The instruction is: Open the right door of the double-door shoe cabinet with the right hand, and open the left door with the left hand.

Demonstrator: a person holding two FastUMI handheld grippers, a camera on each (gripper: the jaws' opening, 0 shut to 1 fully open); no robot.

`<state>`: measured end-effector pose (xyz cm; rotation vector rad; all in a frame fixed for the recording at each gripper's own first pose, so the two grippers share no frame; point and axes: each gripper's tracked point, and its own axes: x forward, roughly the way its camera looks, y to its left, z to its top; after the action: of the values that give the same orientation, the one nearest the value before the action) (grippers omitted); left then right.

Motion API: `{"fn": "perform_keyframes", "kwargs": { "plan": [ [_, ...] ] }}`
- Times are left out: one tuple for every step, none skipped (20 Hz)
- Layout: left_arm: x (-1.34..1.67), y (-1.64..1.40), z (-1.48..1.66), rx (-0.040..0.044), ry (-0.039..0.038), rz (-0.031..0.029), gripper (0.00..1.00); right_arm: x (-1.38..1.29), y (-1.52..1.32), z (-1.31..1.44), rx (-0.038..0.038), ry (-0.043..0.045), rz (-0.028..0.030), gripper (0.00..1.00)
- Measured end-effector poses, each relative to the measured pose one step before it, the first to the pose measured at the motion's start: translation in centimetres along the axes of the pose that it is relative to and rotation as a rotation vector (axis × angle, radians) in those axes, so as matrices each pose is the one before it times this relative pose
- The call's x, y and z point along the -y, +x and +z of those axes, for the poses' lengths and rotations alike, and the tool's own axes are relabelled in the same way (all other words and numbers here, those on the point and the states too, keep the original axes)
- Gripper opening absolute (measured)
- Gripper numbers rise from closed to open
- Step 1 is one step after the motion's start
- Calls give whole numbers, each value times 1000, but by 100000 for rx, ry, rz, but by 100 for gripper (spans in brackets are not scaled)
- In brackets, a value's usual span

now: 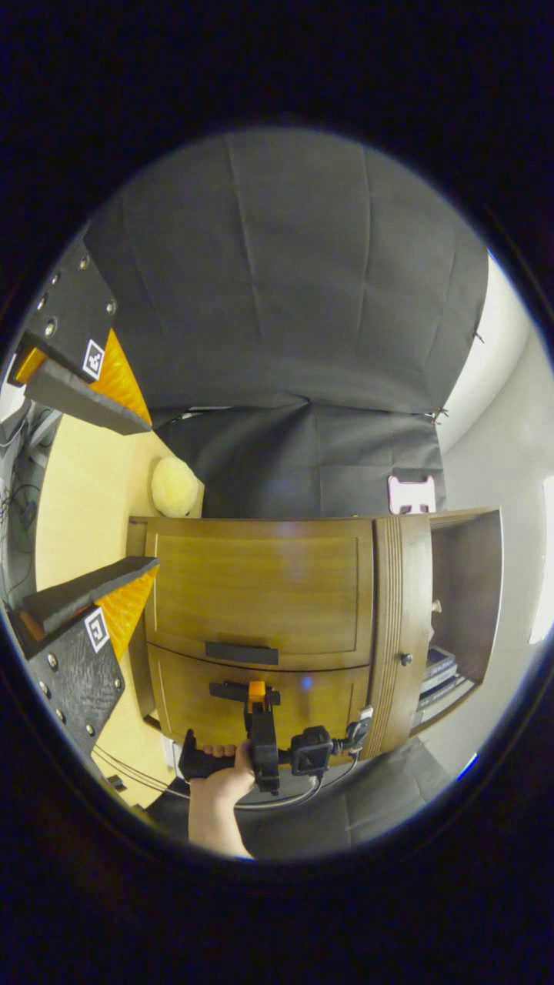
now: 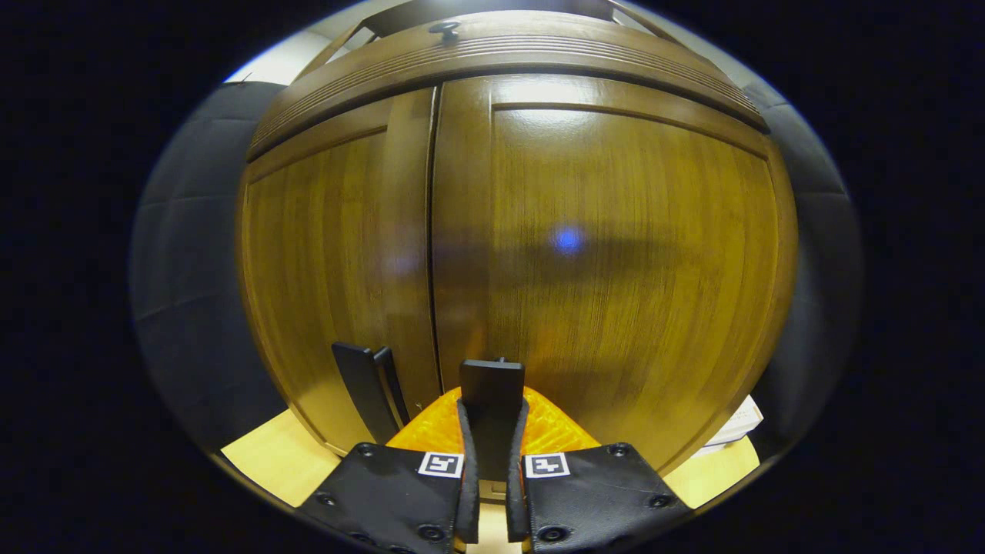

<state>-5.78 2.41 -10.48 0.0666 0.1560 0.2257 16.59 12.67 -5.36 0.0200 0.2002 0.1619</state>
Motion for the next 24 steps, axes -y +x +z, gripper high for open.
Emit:
{"fn": "perform_keyframes", "kwargs": {
  "plan": [
    [-215,-285,124,529,-774,-171,92,-36,-177,13,3,-852,-289,14],
    [-73,-258,135,137,-858,-171,92,-32,-193,65,-695,-470,-154,14],
    [-27,-402,-250,-102,420,188,92,-10,-179,144,-998,240,-80,14],
    [97,-266,-95,-268,1870,90,92,-28,-189,126,-1247,898,-19,14],
    [67,72,-385,-881,2529,239,92,-56,-201,167,-864,1030,12,14],
    [128,178,-117,-516,2421,-254,92,-25,-208,46,-399,444,62,14],
    [228,-86,-102,-26,1559,-1035,92,52,-142,131,165,-39,121,14],
    [142,29,19,86,386,-945,92,54,-127,107,269,-154,204,14],
    [85,6,117,281,-653,-757,92,-4,103,14,315,-108,227,14],
    [76,-44,231,458,-1471,-1033,92,22,-73,89,263,-51,261,14],
    [134,-188,8,378,-1264,-1788,92,-60,-61,43,305,-29,214,14],
    [167,22,-16,-26,-60,-1750,92,31,33,-90,185,213,21,14],
    [35,44,128,500,1306,-1424,92,70,196,-276,266,14,-270,14],
    [194,357,71,974,1597,-1283,92,79,63,-28,119,-808,-82,14],
    [1111,-65,296,633,999,-1676,92,-133,35,-16,158,-979,153,15],
    [1130,10,199,25,-35,-1726,92,-66,25,38,-95,-61,392,14],
    [778,154,-102,-115,-868,-1520,92,-16,70,-93,-2,690,400,15],
    [258,147,78,621,-1098,-634,92,49,28,27,-174,610,271,14],
    [31,144,151,1351,-888,-394,92,107,-54,-37,-14,71,33,16],
    [210,19,395,1370,-326,-815,92,39,-14,26,225,-116,-94,14],
    [532,101,321,921,-87,-1145,92,-33,-4,-33,312,75,-181,15],
    [493,227,306,261,67,-1482,92,32,19,53,335,342,-161,15],
    [664,120,-105,63,122,-1585,93,32,-13,11,140,165,-218,14],
    [530,186,103,149,151,-1544,93,66,36,55,-163,-230,-161,15]
  ]
}}
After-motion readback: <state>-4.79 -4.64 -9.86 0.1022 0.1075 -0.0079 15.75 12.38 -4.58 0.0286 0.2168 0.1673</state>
